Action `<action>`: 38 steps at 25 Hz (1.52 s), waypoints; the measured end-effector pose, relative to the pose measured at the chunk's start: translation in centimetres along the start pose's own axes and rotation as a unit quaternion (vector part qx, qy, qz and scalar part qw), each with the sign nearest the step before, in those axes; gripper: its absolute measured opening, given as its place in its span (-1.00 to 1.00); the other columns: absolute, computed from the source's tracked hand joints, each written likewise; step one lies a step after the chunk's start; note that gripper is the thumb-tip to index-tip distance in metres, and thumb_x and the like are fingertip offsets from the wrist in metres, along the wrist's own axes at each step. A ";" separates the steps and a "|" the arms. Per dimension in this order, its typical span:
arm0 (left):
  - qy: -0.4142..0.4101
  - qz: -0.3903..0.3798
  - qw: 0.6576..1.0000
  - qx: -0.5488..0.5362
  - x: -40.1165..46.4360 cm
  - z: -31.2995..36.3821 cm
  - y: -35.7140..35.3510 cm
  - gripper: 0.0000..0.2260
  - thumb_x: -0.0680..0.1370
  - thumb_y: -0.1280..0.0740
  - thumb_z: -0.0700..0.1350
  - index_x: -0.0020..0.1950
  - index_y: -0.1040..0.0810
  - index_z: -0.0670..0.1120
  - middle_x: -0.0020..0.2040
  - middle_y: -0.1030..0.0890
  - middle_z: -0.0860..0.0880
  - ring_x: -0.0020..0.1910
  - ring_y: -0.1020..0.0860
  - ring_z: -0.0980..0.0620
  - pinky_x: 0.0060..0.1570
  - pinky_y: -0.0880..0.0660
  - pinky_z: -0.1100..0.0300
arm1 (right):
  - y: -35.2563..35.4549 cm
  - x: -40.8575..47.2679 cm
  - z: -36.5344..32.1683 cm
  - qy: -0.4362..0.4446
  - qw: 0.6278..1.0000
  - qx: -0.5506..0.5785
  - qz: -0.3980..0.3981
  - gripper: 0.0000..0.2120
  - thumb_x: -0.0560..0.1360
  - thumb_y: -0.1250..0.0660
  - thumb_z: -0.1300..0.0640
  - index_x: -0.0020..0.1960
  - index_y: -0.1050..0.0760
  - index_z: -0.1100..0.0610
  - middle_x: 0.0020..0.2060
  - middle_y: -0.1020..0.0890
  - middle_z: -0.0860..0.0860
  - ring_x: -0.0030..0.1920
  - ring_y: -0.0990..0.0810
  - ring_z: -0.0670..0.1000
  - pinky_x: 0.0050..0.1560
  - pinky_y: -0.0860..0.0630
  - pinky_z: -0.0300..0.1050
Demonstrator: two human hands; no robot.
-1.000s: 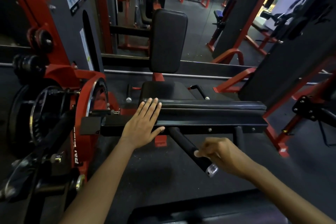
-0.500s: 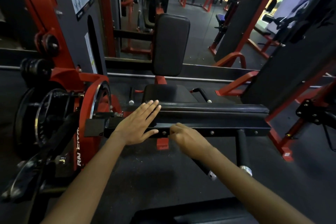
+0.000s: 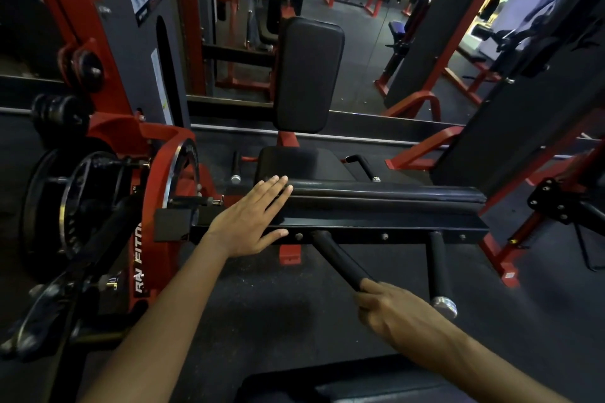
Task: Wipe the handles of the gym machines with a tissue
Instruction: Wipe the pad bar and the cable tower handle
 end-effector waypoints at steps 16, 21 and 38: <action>0.000 0.005 1.000 -0.017 -0.1 -0.1 0.1 -0.30 0.58 0.03 0.26 0.54 0.03 -0.18 0.55 0.00 -0.17 0.54 0.04 -0.09 0.49 -0.06 0.01 | -1.5 3.1 -0.4 0.032 0.999 -0.021 -0.008 -0.78 0.35 -0.28 0.08 -0.45 -0.52 0.02 -0.39 -0.51 -0.14 -0.14 -0.47 -0.08 -0.21 -0.47 -0.25; -0.001 0.001 1.000 -0.012 -0.1 0.0 -0.1 -0.30 0.58 0.03 0.26 0.54 0.04 -0.18 0.55 0.01 -0.17 0.54 0.04 -0.09 0.49 -0.08 -0.01 | 0.8 -1.3 -0.6 0.035 0.999 0.007 0.007 -0.80 0.41 -0.25 0.11 -0.39 -0.46 -0.03 -0.32 -0.50 -0.15 -0.18 -0.39 -0.11 -0.28 -0.38 -0.30; 0.063 0.002 0.998 0.006 3.0 2.9 -0.9 -0.22 0.57 0.06 0.32 0.52 -0.03 -0.28 0.51 -0.13 -0.27 0.51 -0.08 -0.18 0.49 -0.06 -0.09 | -6.9 0.4 10.9 -0.365 0.697 0.614 0.057 -0.97 0.43 -0.42 0.27 -0.13 -0.60 0.18 -0.23 -0.69 0.06 -0.19 -0.65 -0.09 -0.10 -0.55 -0.23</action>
Point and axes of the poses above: each hand's wrist, its own x-axis towards the middle knuckle, its own y-axis out of the back of the hand, z = x × y, the point moved 8 cm from there along x, towards the middle knuckle
